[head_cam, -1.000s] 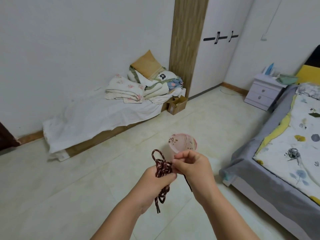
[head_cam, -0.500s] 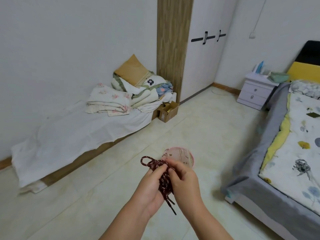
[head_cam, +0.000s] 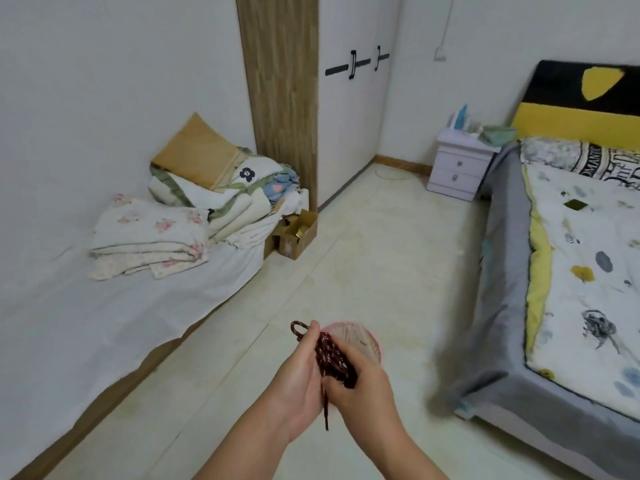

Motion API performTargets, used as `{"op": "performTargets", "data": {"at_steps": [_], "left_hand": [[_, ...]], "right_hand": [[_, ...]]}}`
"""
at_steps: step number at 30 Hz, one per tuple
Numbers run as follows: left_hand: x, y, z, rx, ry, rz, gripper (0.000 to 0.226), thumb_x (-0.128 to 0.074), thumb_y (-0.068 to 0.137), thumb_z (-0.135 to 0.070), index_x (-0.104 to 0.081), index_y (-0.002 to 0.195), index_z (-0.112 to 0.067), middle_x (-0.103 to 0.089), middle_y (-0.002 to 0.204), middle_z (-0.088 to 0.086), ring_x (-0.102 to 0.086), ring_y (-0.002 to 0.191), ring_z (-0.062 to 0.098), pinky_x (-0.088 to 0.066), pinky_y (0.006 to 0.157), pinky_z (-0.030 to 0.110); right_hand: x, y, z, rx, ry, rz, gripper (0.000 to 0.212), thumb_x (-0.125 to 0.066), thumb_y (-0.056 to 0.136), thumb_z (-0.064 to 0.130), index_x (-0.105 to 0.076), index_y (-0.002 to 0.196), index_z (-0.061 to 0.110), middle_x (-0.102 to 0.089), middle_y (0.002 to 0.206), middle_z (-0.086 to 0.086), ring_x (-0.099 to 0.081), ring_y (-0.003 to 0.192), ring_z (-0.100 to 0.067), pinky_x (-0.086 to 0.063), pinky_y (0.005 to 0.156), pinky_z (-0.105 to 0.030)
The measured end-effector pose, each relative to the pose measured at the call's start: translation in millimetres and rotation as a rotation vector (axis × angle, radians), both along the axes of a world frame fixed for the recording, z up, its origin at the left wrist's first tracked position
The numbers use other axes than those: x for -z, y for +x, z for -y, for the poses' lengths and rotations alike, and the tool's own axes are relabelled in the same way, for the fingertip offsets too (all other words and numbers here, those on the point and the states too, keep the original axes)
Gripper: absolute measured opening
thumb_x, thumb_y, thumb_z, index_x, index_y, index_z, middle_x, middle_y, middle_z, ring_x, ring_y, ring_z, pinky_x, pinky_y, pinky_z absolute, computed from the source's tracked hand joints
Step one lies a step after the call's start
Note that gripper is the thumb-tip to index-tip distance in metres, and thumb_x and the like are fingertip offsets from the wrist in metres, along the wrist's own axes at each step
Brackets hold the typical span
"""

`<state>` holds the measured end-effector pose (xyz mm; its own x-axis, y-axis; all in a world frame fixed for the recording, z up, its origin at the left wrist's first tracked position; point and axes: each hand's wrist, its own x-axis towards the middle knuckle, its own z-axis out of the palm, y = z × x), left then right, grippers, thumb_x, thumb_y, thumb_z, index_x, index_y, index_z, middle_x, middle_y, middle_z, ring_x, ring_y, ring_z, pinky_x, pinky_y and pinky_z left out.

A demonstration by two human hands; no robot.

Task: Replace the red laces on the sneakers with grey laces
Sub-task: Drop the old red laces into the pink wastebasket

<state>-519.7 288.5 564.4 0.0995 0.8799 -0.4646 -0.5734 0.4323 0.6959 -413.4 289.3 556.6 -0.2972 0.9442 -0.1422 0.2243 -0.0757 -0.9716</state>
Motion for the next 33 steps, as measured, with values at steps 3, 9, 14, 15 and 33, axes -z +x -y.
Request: {"op": "performTargets", "data": {"at_steps": [3,9,14,15,33], "left_hand": [[5,-26,-44,0.122,-0.028,-0.003,0.051,-0.031,0.083,-0.057,-0.076,0.08,-0.033,-0.073,0.097,-0.003,-0.068,0.093,0.008,-0.055,0.067,0.02],[23,-48,-119,0.287,-0.077,-0.085,0.056,-0.033,0.082,-0.057,-0.071,0.1,-0.02,-0.069,0.108,0.007,-0.062,0.103,0.02,-0.045,0.084,0.031],[64,-64,-175,0.213,-0.183,-0.395,0.027,-0.043,0.095,-0.031,-0.06,0.102,-0.011,-0.063,0.107,0.01,-0.058,0.098,0.022,-0.041,0.094,0.04],[73,-69,-186,0.212,-0.194,-0.453,0.024,-0.044,0.095,-0.025,-0.06,0.104,-0.009,-0.065,0.101,0.009,-0.06,0.093,0.022,-0.043,0.09,0.038],[185,-119,-314,0.14,-0.481,-0.768,0.016,-0.048,0.091,-0.004,-0.06,0.082,-0.006,-0.062,0.076,0.01,-0.055,0.066,0.022,-0.037,0.061,0.026]], "right_hand": [[4,-31,-36,0.135,-0.05,-0.043,0.053,-0.055,0.078,-0.009,-0.061,0.113,0.03,-0.069,0.085,0.025,-0.06,0.083,0.016,-0.042,0.066,0.0],[26,-51,-103,0.363,-0.176,-0.078,0.05,-0.049,0.076,-0.015,-0.067,0.096,0.027,-0.07,0.074,0.018,-0.062,0.058,0.001,-0.047,0.053,-0.014],[71,-31,-166,0.57,-0.349,-0.08,0.039,-0.05,0.079,-0.013,-0.066,0.104,0.011,-0.066,0.079,-0.007,-0.056,0.056,-0.018,-0.047,0.05,-0.026],[83,-27,-180,0.592,-0.39,-0.075,0.039,-0.049,0.079,-0.014,-0.065,0.105,0.009,-0.065,0.077,-0.008,-0.055,0.053,-0.019,-0.048,0.049,-0.027],[275,-15,-329,0.384,-0.941,0.219,0.035,-0.047,0.09,0.0,-0.051,0.124,-0.007,-0.054,0.098,-0.012,-0.05,0.089,-0.026,-0.04,0.064,-0.024]]}}
